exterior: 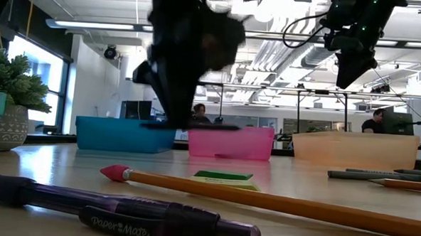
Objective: Sort crayons/erasers/pens/pencils in bins
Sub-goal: Put the top black pen into the blue bin
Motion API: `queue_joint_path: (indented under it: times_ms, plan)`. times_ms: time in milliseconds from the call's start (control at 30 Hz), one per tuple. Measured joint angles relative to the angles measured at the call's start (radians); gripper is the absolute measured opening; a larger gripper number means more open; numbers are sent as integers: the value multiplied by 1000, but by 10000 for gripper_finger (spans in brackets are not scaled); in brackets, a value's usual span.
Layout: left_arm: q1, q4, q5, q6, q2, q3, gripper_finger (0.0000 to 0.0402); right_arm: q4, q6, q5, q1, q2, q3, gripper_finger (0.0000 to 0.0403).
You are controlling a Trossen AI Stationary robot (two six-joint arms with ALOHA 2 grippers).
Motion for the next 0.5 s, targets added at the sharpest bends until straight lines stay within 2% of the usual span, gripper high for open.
queue_joint_path:
  times_ms: [233,500]
  plan:
    - [-73,-70,-17,-77,-69,1,12,0,-1,0,0,0,0,129]
    - [-195,-192,-56,-284,-108,3,12,2,-6,0,0,0,0,129]
